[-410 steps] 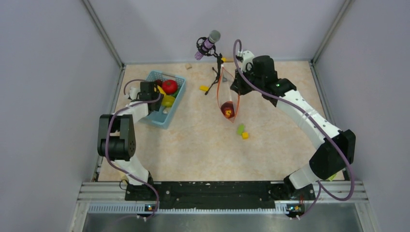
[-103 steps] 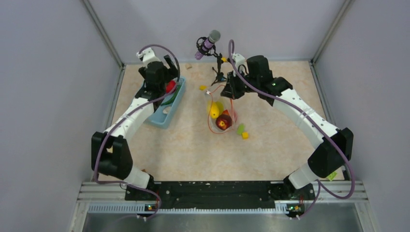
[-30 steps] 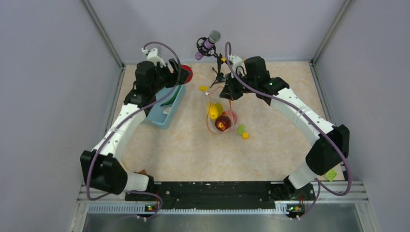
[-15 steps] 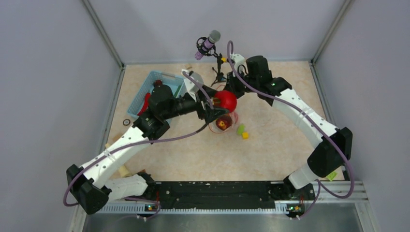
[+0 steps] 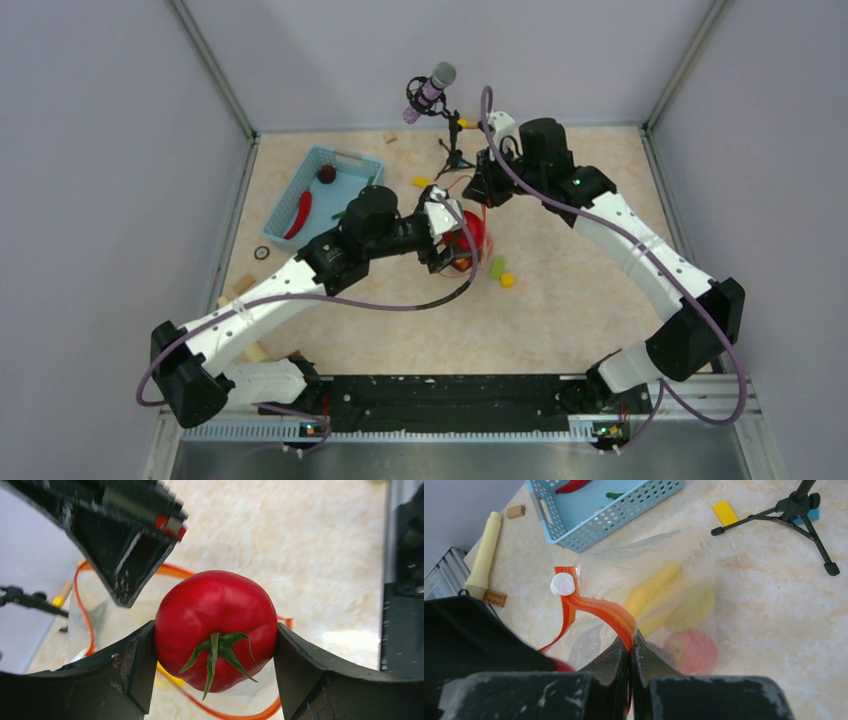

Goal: Place the food in the zip-top bag and seal the zipper
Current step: Place the fake fruit in the zipper food storage bag.

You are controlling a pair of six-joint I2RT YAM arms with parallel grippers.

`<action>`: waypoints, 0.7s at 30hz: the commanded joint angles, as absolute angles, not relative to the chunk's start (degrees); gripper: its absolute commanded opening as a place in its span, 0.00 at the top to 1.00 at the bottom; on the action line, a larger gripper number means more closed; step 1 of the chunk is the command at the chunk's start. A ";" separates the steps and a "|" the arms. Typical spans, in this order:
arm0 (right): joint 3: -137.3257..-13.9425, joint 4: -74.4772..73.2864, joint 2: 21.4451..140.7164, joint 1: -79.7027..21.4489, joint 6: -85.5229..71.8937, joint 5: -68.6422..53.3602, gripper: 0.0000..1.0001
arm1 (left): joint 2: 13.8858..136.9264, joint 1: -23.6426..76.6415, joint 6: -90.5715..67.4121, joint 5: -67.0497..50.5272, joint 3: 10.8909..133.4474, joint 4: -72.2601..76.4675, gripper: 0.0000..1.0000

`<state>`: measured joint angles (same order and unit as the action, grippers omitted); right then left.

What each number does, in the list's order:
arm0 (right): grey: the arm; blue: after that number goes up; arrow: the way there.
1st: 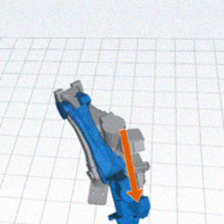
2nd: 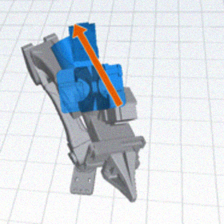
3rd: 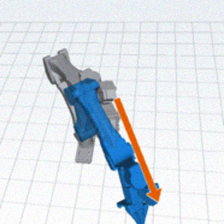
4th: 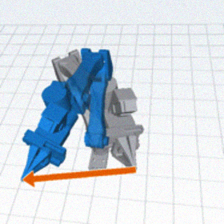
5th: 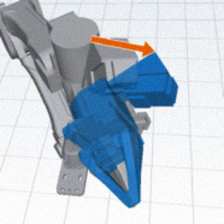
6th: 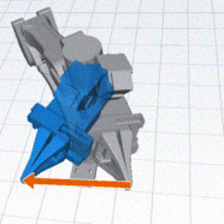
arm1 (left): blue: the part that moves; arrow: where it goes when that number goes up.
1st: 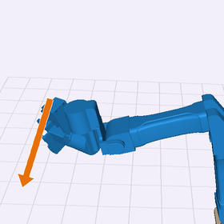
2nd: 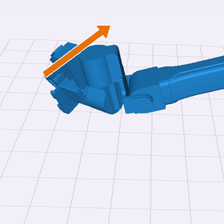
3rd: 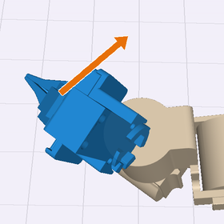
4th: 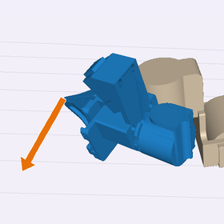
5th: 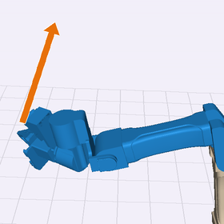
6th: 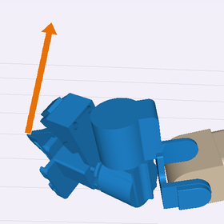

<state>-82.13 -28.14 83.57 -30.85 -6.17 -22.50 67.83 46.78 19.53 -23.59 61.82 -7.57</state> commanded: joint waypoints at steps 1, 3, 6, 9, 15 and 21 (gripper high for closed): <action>-82.64 -25.14 81.47 -30.59 -6.29 -22.60 1.00 | 70.63 46.81 25.06 -12.43 66.05 -10.52 0.78; -82.58 -25.19 81.37 -30.59 -6.18 -22.44 1.00 | 71.64 46.78 25.56 -9.87 67.14 -12.34 0.81; -82.45 -25.14 81.30 -30.59 -6.11 -22.39 1.00 | 71.62 46.76 26.14 -6.60 66.92 -12.33 0.81; -82.53 -25.10 81.34 -30.63 -6.07 -22.46 1.00 | 71.90 46.89 26.29 -7.15 66.83 -12.09 0.72; -82.49 -25.15 81.30 -30.60 -6.04 -22.52 1.00 | 75.23 47.50 26.04 -4.84 69.45 -13.93 0.05; -82.37 -25.18 81.10 -30.59 -5.80 -22.28 1.00 | 74.22 48.22 24.78 -5.16 70.14 -14.60 0.02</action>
